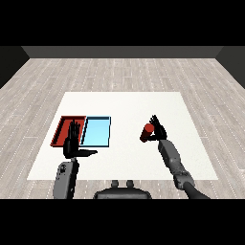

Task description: Pick the red can and put it in the red box

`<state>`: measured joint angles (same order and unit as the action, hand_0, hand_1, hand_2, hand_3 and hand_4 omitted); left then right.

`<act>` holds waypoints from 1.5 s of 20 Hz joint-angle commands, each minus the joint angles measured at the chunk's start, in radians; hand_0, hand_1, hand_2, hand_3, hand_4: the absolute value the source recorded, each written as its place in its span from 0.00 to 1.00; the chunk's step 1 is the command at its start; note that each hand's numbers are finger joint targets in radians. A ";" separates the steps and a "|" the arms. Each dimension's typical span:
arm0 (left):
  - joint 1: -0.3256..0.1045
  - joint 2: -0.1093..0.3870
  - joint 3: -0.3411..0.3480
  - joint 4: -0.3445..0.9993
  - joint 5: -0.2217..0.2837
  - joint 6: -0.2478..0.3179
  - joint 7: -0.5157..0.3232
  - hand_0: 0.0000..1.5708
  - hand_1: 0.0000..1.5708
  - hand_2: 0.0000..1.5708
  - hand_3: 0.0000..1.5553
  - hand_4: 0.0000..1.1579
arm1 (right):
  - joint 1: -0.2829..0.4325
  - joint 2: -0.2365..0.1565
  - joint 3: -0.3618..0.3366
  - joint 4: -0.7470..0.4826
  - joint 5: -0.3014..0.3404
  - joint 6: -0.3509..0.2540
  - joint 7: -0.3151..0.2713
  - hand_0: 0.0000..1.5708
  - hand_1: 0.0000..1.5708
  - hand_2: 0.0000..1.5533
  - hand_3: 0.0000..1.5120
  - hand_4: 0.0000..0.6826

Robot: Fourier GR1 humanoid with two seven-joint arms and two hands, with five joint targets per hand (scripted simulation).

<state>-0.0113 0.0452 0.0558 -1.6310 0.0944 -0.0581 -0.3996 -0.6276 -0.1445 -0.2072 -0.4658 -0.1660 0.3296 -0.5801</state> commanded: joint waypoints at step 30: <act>-0.020 -0.008 0.002 0.059 -0.001 -0.006 -0.036 0.00 0.00 0.00 0.00 0.00 | -0.138 0.019 -0.006 0.222 0.081 -0.283 -0.059 0.94 0.94 0.93 0.93 0.86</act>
<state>0.0030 0.0476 0.0626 -1.6242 0.0964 -0.0639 -0.4217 -0.7551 -0.0960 -0.2139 -0.2572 -0.0961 0.0494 -0.6372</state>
